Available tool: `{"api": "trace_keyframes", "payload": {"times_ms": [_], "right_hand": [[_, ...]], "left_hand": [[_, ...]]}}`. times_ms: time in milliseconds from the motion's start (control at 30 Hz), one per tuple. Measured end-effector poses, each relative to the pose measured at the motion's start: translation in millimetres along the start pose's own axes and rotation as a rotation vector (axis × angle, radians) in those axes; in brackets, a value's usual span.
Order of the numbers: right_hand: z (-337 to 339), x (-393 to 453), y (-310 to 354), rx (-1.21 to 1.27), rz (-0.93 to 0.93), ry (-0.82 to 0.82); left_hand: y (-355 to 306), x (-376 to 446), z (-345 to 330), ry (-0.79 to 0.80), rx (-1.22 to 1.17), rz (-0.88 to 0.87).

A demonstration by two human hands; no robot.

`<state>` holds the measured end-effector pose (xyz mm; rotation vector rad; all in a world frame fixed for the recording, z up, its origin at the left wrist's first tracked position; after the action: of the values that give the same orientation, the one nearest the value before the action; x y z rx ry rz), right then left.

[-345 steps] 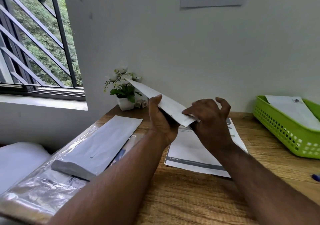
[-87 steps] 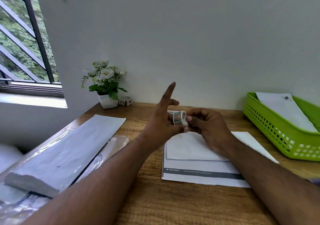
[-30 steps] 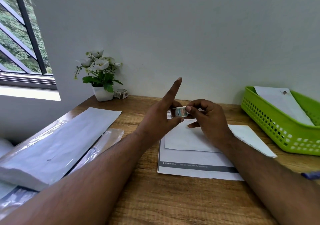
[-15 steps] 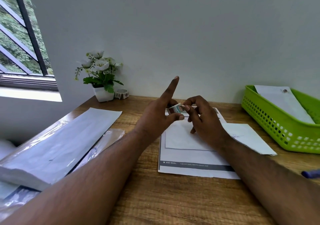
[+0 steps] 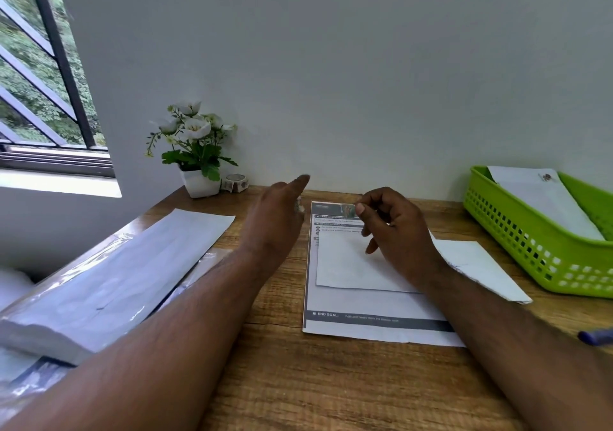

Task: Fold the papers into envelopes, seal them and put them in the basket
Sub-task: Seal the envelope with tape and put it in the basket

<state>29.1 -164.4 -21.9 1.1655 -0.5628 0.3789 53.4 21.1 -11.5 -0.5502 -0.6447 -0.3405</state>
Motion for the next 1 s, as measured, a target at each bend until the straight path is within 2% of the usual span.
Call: {"api": "trace_keyframes", "payload": {"times_ms": [67, 267, 333, 400, 433, 467, 500, 567, 600, 700, 900, 1000], "right_hand": [[1.0, 0.4, -2.0, 0.033, -0.035, -0.006], [-0.9, -0.3, -4.2, 0.057, -0.064, 0.009], [-1.7, -0.3, -4.7, 0.066, -0.07, 0.014], [-2.1, 0.2, -5.5, 0.078, -0.083, 0.017], [-2.1, 0.2, -5.2, 0.081, -0.084, 0.02], [-2.5, -0.1, -4.2, 0.082, -0.08, 0.024], [-2.6, -0.5, -2.9, 0.08, -0.071, 0.03], [-3.4, -1.8, 0.6, 0.07, -0.046, 0.04], [-3.2, -2.4, 2.3, 0.064, -0.033, 0.042], [-3.8, -3.8, 5.6, 0.017, 0.013, 0.072], [-6.6, -2.3, 5.8, 0.045, -0.004, 0.091], [-6.9, -1.1, 1.4, 0.041, -0.031, 0.094]], "left_hand": [[10.9, 0.6, -0.5, 0.014, 0.063, 0.079], [30.0, -4.3, -11.3, 0.253, 0.211, 0.255], [26.5, -4.0, -5.7, 0.243, 0.288, 0.254], [15.4, -0.7, 9.2, 0.079, 0.35, 0.191], [7.4, 0.9, 17.5, -0.032, 0.279, 0.142], [0.8, 1.9, 23.8, -0.09, 0.112, 0.111], [-3.1, 2.3, 24.0, -0.06, -0.122, 0.126], [-8.7, -1.8, 11.3, 0.174, -0.518, 0.236], [-10.3, -4.6, 5.1, 0.274, -0.58, 0.266], [-6.9, -9.8, -2.8, 0.389, -0.597, 0.296], [-2.1, -12.8, -6.2, 0.438, -0.634, 0.347], [-2.8, -12.5, -6.9, 0.404, -0.607, 0.343]]}}
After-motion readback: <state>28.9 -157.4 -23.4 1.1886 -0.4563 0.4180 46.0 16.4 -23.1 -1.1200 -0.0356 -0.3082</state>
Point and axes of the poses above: each hand's wrist, its own x-axis towards the middle knuckle, its own z-axis out of the back of the hand, y = z × x, the point moved 6 cm from there along x, towards the middle knuckle, and after that the axes turned 1 degree about x, right-handed, at the moved point
